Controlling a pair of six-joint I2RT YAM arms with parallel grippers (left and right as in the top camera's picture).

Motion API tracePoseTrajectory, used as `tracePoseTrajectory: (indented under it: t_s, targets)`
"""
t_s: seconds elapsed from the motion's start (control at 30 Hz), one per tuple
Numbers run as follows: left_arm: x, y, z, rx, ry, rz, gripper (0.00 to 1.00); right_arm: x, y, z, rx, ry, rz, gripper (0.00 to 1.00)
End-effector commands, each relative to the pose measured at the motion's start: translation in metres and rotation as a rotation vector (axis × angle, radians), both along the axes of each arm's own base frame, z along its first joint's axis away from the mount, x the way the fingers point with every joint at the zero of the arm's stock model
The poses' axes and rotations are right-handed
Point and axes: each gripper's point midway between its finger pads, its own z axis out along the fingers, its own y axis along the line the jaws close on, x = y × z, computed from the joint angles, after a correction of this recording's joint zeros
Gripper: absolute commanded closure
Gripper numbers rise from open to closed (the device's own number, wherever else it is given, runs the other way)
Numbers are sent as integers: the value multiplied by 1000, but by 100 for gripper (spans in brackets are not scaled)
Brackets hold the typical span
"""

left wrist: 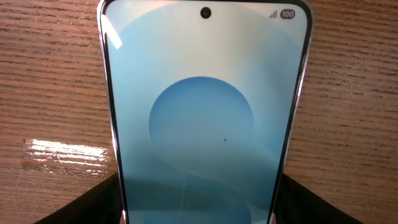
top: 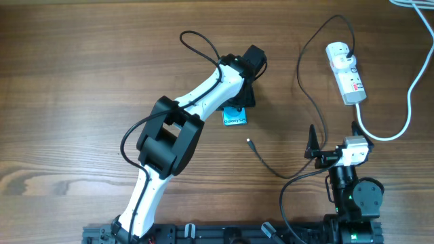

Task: Plug charger to phone and switch on socket

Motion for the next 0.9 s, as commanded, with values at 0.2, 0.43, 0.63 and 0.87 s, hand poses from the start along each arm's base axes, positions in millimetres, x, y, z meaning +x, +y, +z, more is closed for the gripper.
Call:
tracePoseTrajectory:
  t_s: [0.2,0.43,0.63,0.87]
  targets:
    - [-8,3,-7,-9,37,14,32,0,-1,1,13,-3,-4,0]
    - [-5,1,15,-35,2,14,31,0,-1,1,12,-3,-4,0]
    - [-5,1,28,-48,-9,13,31,0,-1,1,13,-3,-4,0]
    - [-6,1,38,-57,-19,13,31,0,-1,1,12,-3,-4,0]
